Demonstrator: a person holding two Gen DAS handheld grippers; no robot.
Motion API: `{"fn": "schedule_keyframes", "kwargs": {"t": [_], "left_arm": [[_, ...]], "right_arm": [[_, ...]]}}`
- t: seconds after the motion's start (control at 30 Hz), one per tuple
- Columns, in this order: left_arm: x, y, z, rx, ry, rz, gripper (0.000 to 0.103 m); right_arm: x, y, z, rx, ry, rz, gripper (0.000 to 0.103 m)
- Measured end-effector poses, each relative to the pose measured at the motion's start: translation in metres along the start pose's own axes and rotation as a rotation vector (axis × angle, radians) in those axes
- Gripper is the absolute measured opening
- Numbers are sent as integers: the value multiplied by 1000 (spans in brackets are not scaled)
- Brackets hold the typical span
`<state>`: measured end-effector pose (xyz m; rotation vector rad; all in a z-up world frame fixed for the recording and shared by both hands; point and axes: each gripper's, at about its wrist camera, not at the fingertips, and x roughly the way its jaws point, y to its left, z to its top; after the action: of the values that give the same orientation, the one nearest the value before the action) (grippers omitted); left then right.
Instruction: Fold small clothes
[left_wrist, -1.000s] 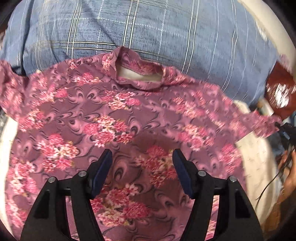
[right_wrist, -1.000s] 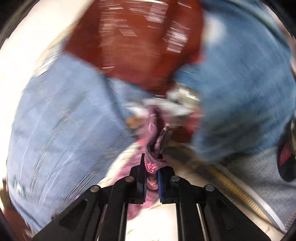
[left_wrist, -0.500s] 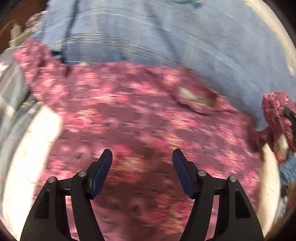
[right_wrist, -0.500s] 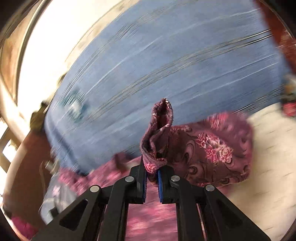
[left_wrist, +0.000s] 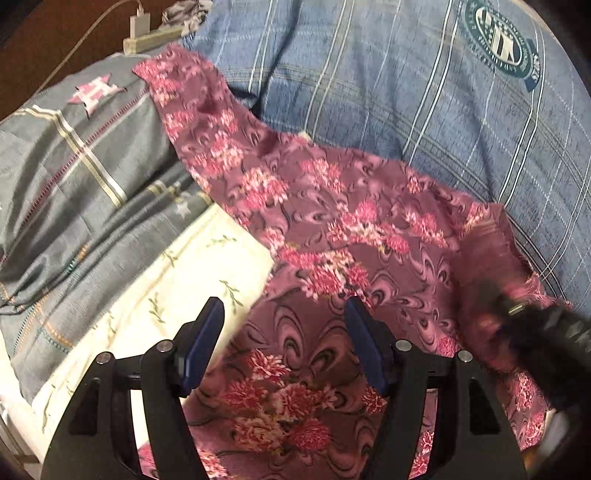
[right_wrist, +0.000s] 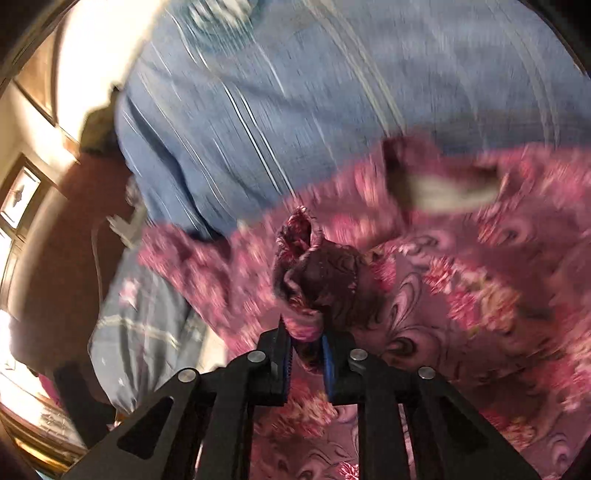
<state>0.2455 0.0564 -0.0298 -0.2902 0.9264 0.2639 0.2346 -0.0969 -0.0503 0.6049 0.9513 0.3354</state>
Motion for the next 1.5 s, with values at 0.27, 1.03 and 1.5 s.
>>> {"fn": "schedule_keyframes", "kwargs": {"t": [0.27,1.03,1.5], "left_arm": [[2,-28,-9,83,62,-141,67],[42,-136,15,65,325,-370,9],[7,-68,62,-55,161,-340,9]], "right_arm": [[-56,-51,-22,113,-28,65,32],[-195,-197,-87,392,-194,72,39],[-163,-218,-66,631,-286,106,38]]}}
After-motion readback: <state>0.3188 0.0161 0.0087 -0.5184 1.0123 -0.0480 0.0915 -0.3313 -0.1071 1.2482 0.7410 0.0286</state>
